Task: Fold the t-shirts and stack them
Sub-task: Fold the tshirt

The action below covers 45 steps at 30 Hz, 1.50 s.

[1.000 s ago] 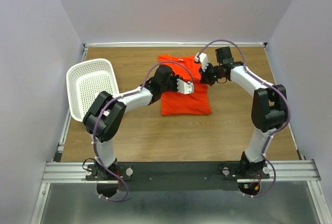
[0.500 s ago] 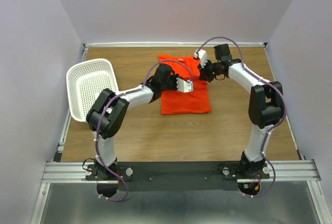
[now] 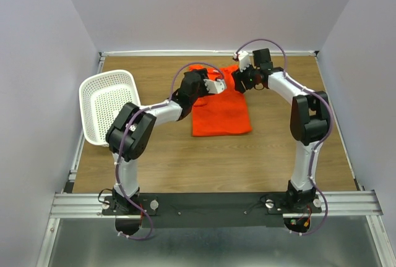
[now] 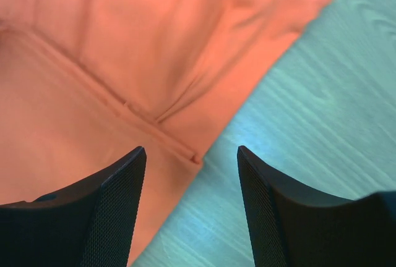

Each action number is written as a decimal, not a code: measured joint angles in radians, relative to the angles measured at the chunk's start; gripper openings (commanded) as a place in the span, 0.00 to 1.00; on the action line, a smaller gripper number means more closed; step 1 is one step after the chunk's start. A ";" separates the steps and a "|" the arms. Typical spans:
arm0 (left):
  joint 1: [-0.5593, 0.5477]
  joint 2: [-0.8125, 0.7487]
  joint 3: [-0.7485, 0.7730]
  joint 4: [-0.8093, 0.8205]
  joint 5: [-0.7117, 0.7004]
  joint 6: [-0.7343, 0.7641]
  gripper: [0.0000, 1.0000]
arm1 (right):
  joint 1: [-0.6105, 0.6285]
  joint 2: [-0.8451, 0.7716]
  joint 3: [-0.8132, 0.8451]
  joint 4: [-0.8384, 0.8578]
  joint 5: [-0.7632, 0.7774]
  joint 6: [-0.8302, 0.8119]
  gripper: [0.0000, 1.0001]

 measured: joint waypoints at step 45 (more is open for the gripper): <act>0.013 0.093 0.232 -0.595 0.234 -0.897 0.02 | -0.044 -0.212 -0.257 -0.063 -0.335 0.065 0.00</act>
